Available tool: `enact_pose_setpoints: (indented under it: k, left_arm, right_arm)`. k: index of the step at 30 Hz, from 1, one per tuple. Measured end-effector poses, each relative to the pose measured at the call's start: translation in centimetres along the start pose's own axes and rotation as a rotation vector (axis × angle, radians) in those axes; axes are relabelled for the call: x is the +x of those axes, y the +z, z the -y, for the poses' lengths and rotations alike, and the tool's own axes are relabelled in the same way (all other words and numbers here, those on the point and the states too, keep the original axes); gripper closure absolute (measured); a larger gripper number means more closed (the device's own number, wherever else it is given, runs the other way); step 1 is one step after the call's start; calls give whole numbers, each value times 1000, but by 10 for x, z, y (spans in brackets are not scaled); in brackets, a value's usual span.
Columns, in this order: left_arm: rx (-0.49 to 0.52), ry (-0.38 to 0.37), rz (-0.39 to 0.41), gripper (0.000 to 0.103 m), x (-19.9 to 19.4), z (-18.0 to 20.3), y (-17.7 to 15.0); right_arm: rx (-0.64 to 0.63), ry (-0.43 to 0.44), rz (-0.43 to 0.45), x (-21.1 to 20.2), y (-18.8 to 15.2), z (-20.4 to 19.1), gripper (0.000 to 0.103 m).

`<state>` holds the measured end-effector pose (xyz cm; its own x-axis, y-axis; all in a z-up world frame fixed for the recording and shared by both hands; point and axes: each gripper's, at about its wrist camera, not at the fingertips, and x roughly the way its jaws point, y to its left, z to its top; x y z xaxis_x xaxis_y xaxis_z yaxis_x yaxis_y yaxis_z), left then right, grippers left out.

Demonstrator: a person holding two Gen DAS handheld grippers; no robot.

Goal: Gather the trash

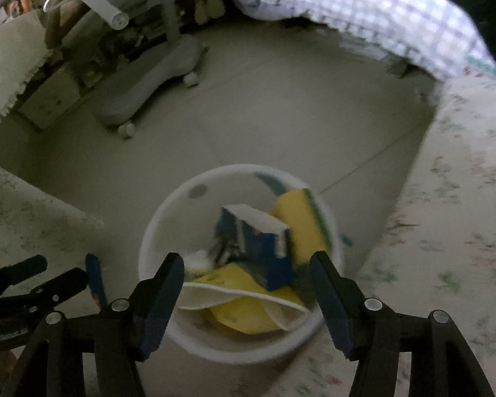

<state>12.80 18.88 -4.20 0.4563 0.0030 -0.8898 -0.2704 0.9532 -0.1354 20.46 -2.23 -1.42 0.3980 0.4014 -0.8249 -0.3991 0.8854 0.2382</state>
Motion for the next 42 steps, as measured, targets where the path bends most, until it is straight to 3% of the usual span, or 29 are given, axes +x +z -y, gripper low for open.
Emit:
enact_pose_setpoints:
  k: [4,10,18,23,34,42]
  left_arm:
    - [39,-23,36,4,-20,20,-8]
    - [152,-45,75,2,-56,65,-30]
    - [263,-43,132,2,-101,111,-83]
    - [281,-56,165,2,-116,123,-110]
    - [294,-22,211,2,-115,137,-128]
    - [306,-18,216,2,-115,141,-132]
  right_arm:
    - [12,-52,30,-36,-5,9,35]
    - [56,-146,73,-92,-28,22,24]
    - [71,-274,129,-157,-87,34,20]
    - [105,-334,193,-187,-129,42,8]
    - [153,-454,187,-173,-163,73,7]
    - [172,-434,178,-171,-168,79,7]
